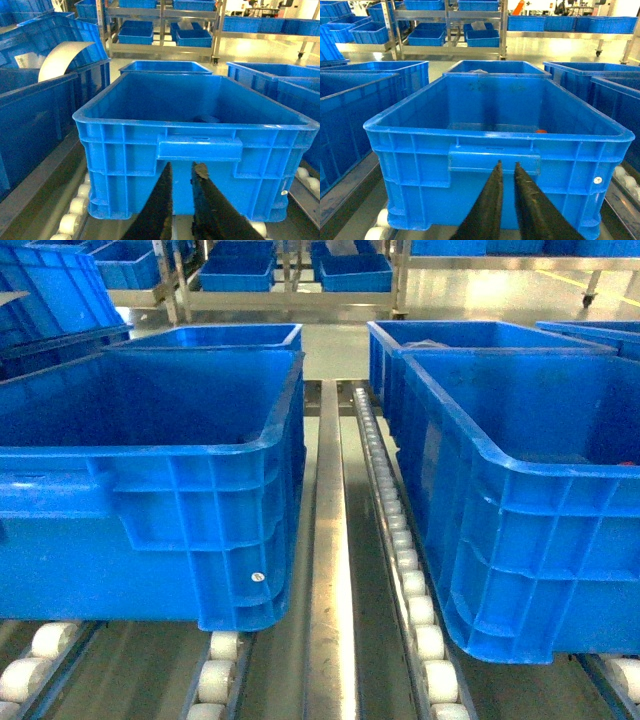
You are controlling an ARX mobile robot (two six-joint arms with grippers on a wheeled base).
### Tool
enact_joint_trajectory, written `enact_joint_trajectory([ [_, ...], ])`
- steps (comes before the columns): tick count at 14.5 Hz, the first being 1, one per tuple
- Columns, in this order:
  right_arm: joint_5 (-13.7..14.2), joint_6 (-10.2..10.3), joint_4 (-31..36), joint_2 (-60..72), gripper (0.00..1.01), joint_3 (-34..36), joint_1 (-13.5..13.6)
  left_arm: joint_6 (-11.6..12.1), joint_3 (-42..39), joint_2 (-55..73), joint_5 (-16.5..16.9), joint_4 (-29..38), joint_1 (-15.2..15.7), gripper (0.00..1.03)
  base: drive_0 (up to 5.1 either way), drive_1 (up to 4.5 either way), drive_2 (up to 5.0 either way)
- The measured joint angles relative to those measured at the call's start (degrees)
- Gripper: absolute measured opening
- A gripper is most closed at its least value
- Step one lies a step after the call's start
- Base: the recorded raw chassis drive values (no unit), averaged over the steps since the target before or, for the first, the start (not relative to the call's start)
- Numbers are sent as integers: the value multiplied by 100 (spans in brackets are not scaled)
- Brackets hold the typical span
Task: Sort blue parts and orange caps into right shelf containers
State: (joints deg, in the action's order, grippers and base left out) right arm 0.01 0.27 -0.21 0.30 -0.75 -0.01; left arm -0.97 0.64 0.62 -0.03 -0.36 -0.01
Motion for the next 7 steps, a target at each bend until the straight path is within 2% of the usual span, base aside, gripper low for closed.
enact_joint_trajectory([
  [3,0,2,-2,0,42,0,0,0,0,0,0,4,0,49,0,0,0],
  [4,0,2,-2,0,71,0,0,2,0,0,0,4,0,76,0,0,0],
  [6,0,2,-2,0,97,0,0,9,0,0,0,4,0,100,0,0,0],
  [7,0,4,-4,0,98,0,0,11,0,0,0,4,0,97,0,0,0],
])
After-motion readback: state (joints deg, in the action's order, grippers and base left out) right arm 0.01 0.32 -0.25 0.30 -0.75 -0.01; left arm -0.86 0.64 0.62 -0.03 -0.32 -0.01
